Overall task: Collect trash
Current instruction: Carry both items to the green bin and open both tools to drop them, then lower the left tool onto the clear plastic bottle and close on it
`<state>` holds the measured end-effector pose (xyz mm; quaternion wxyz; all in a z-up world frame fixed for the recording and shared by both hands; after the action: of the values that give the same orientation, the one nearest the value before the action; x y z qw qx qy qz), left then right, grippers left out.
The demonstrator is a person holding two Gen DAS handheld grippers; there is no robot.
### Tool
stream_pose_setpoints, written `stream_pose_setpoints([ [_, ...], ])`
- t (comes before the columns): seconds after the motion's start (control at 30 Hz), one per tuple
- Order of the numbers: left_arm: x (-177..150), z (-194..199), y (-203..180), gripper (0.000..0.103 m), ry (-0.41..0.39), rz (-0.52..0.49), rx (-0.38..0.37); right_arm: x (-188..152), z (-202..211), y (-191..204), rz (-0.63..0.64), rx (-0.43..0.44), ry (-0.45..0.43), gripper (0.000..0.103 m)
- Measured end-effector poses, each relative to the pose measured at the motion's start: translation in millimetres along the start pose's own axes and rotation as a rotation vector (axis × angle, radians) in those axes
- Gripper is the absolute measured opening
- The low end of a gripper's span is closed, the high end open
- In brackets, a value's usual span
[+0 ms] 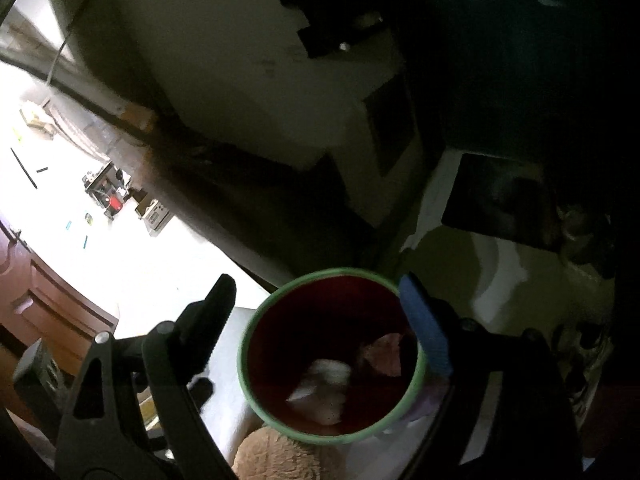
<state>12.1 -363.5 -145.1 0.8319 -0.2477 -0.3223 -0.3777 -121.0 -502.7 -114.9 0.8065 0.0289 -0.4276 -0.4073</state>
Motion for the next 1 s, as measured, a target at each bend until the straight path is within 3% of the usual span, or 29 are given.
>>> stream_pose_setpoints([
  [0.13, -3, 33, 33, 0.075, -0.026, 0.091, 0.056, -9, -5, 18, 0.034, 0.033, 0.031, 0.082],
  [0.3, -20, 81, 76, 0.075, -0.043, 0.163, 0.184, -30, -13, 60, 0.113, 0.084, 0.102, 0.083],
  [0.6, -76, 166, 199, 0.075, -0.067, 0.305, 0.499, -87, -29, 147, 0.301, 0.184, 0.229, 0.083],
  [0.7, -105, 190, 237, 0.075, -0.054, 0.444, 0.544, -105, -28, 173, 0.367, 0.206, 0.251, 0.085],
  [0.87, -180, 223, 294, 0.075, -0.028, 0.764, 0.619, -133, -31, 209, 0.459, 0.232, 0.293, 0.085],
  [1.0, -243, 230, 331, 0.073, -0.01, 1.059, 0.595, -161, -26, 234, 0.518, 0.248, 0.325, 0.085],
])
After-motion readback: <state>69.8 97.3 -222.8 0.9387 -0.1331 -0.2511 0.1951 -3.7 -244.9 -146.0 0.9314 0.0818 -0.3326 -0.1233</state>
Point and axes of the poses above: each gripper's, at about its wrist camera, not at the fingertips, and z roughly against the way its jaws point, y to its left, x to its top, the point moved 4 cm from there along -z, roughly the way its jaws point, and after that the axes turned 2 degrees about x, right-handed, at the moved point
